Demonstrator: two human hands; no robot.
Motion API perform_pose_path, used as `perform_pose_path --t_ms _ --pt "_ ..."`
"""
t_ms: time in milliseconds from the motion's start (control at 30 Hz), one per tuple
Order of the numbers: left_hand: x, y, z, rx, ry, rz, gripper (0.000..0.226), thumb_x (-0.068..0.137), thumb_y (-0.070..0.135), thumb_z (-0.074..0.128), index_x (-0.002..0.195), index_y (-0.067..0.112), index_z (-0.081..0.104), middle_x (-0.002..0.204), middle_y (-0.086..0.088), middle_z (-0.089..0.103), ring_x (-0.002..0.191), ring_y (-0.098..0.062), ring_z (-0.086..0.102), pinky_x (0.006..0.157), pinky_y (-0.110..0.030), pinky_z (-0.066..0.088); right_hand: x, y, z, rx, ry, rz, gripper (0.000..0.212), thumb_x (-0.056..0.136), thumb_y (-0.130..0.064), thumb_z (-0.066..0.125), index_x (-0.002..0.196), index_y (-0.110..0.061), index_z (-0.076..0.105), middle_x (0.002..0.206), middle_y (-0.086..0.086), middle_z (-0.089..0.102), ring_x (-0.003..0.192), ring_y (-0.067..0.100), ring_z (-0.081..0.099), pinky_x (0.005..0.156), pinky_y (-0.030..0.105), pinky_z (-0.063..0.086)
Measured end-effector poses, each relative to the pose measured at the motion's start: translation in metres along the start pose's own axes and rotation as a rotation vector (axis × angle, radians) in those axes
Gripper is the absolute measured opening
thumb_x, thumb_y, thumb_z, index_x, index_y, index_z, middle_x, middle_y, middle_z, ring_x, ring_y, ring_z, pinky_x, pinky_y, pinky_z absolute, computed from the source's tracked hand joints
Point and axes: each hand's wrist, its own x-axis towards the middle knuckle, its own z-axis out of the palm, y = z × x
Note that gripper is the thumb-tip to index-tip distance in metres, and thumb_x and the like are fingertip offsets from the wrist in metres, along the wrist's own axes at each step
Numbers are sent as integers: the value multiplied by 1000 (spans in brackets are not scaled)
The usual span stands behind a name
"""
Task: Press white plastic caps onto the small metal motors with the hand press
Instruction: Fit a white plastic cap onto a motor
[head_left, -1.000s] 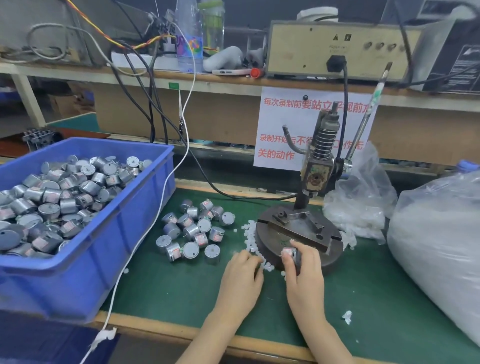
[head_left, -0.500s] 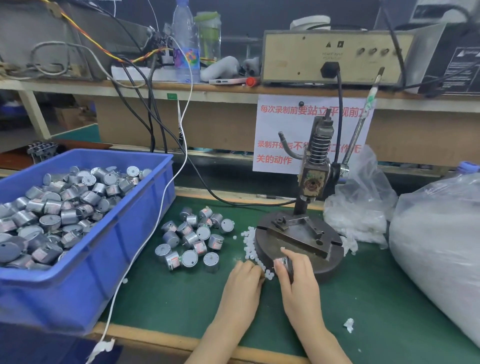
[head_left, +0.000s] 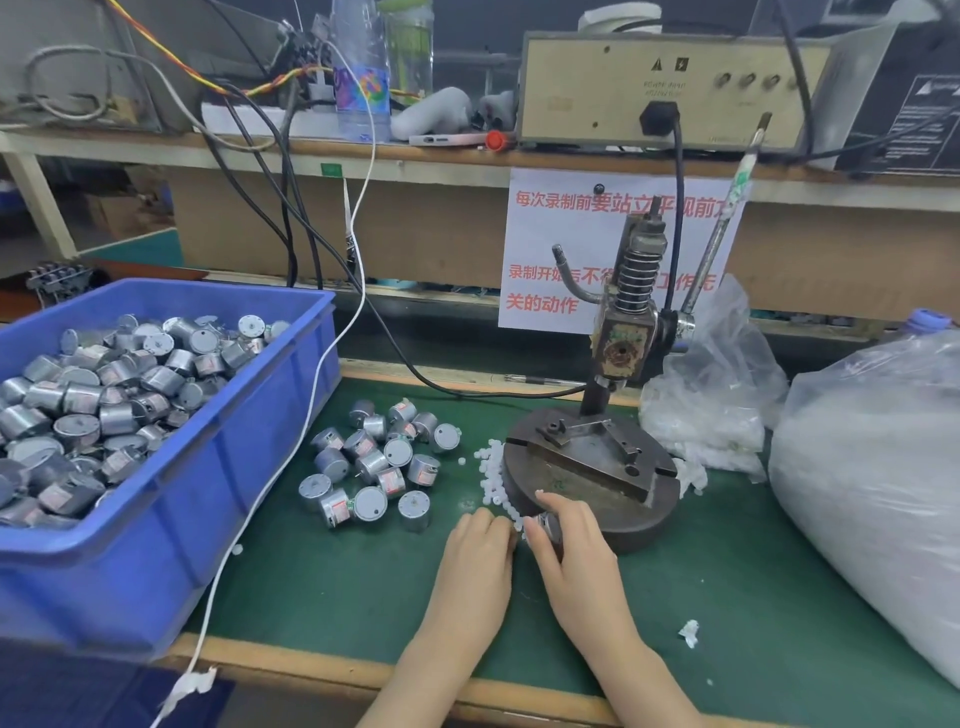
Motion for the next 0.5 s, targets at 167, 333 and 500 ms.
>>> perform_pose_path --t_ms 167,333,500 --pt "1 -2 0 -47 40 -57 19 98 14 37 97 10 56 101 -4 49 96 -19 42 84 -23 31 0 -2 -2 -8 -69 29 37 95 -25 50 131 -15 48 117 -3 51 105 9 50 79 9 27" --pt "0 -4 -4 -172 100 -133 20 95 7 42 102 6 60 101 -6 52 98 -21 45 85 -22 32 0 -2 1 -62 -203 6 43 96 -31 46 138 -19 42 114 -3 47 100 13 53 82 19 36" --pt "-4 -5 -5 -230 45 -69 13 89 20 57 99 15 63 90 8 39 88 -10 36 79 -14 25 2 0 1 -88 -226 8 44 99 -27 42 142 -20 35 111 -5 43 100 13 53 83 21 38"
